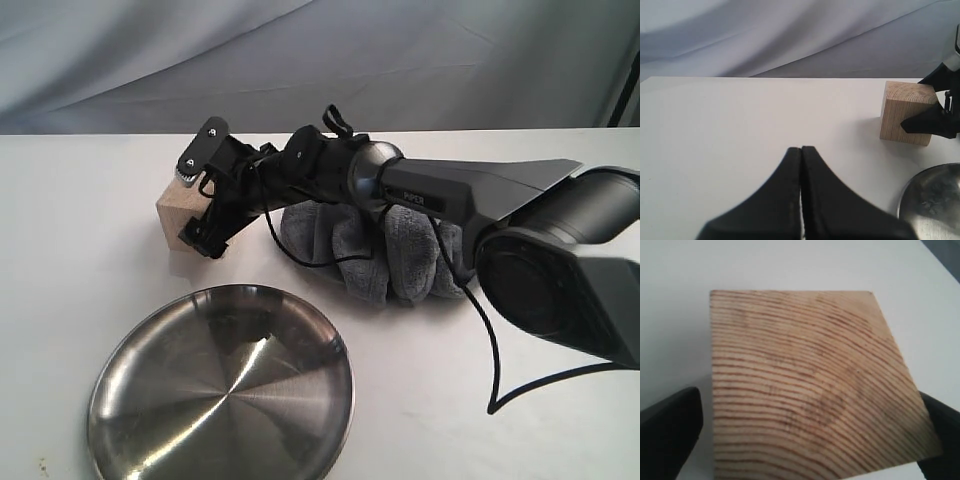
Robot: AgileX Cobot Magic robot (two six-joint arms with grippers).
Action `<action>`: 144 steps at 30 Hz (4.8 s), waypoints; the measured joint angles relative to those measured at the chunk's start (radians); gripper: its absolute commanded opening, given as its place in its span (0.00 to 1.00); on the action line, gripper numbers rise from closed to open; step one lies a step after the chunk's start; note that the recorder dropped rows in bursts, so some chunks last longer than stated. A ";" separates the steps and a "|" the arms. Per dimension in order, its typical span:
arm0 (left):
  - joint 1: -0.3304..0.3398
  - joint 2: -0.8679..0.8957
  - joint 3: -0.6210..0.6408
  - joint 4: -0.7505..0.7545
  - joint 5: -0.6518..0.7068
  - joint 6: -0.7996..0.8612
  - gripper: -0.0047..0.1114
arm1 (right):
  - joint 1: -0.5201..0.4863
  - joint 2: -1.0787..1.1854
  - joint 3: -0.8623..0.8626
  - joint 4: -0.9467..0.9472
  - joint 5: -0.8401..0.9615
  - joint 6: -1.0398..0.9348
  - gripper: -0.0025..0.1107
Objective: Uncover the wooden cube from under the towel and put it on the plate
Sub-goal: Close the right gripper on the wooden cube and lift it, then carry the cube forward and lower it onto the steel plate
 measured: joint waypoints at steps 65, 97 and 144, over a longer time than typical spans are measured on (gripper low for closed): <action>0.000 0.000 0.000 0.000 -0.001 0.000 0.05 | 0.002 -0.144 0.011 0.043 0.151 0.049 0.02; 0.000 0.000 0.000 0.000 -0.001 0.000 0.05 | 0.073 -0.297 0.011 -0.281 0.850 0.107 0.02; 0.000 0.000 0.000 0.000 -0.001 0.000 0.05 | 0.138 -0.171 0.011 -0.367 0.847 0.239 0.83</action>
